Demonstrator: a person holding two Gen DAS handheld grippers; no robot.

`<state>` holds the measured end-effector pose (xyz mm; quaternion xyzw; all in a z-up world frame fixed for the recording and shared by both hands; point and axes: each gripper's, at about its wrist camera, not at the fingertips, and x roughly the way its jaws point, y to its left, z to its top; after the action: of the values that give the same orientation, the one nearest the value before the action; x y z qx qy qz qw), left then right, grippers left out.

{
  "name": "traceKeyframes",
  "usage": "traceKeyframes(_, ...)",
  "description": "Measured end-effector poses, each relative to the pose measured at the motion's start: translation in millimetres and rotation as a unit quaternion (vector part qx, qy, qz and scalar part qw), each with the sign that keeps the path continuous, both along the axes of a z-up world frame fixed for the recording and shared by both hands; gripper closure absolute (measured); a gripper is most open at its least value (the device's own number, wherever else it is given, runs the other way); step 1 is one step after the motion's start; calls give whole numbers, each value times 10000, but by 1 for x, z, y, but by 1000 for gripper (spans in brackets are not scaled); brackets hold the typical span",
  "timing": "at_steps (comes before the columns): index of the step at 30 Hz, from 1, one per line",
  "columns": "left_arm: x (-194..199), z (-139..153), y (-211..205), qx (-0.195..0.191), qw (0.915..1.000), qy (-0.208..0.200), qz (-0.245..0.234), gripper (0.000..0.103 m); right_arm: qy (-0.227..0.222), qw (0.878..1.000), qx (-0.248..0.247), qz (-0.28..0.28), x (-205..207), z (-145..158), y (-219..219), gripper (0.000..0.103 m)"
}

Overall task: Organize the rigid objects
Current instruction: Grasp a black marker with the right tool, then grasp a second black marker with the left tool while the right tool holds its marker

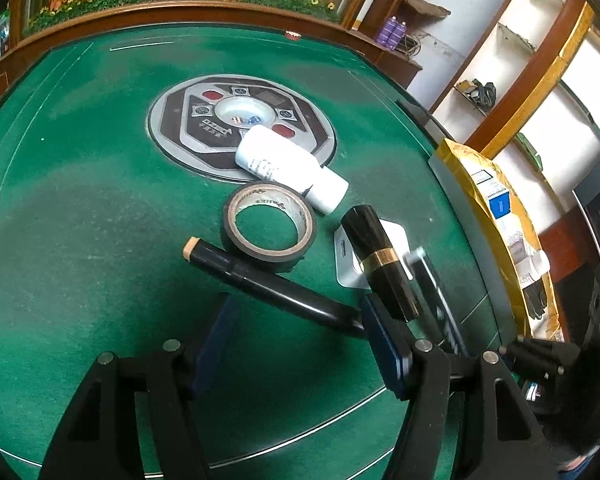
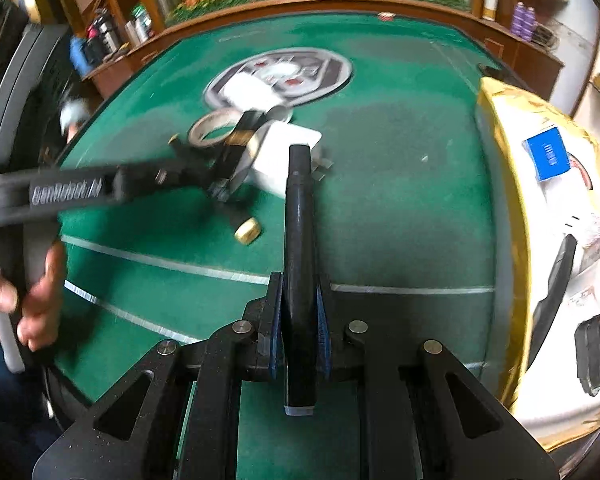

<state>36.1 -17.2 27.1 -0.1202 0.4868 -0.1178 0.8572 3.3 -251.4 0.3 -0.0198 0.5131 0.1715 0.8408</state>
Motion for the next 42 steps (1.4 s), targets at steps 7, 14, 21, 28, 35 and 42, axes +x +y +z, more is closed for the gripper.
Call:
traceKeyframes(7,-3,5,1,330,9992,-150,163,37,48,9975,-304,629,-11,1,33,88)
traceKeyframes(14,-1,4,16,142,9995,-42,287,37,162,9936,13,1118,-24,6,47,89)
traceKeyframes(21,-2,5,13,86,9994,-155,293,37,-91,9981,270,547,-24,19,7,89)
traceKeyframes(28,9,5,7,470,9985,-193,220,50,-139,9973,714,88,-21,19,-21,89)
traceKeyframes(35,32,6,15,427,9988,-236,95,49,-156,9949,989,-126,-23,19,-38,89)
traceKeyframes(42,14,1,16,465,9984,208,-233,48,-157,9920,1229,-221,-24,18,-48,89)
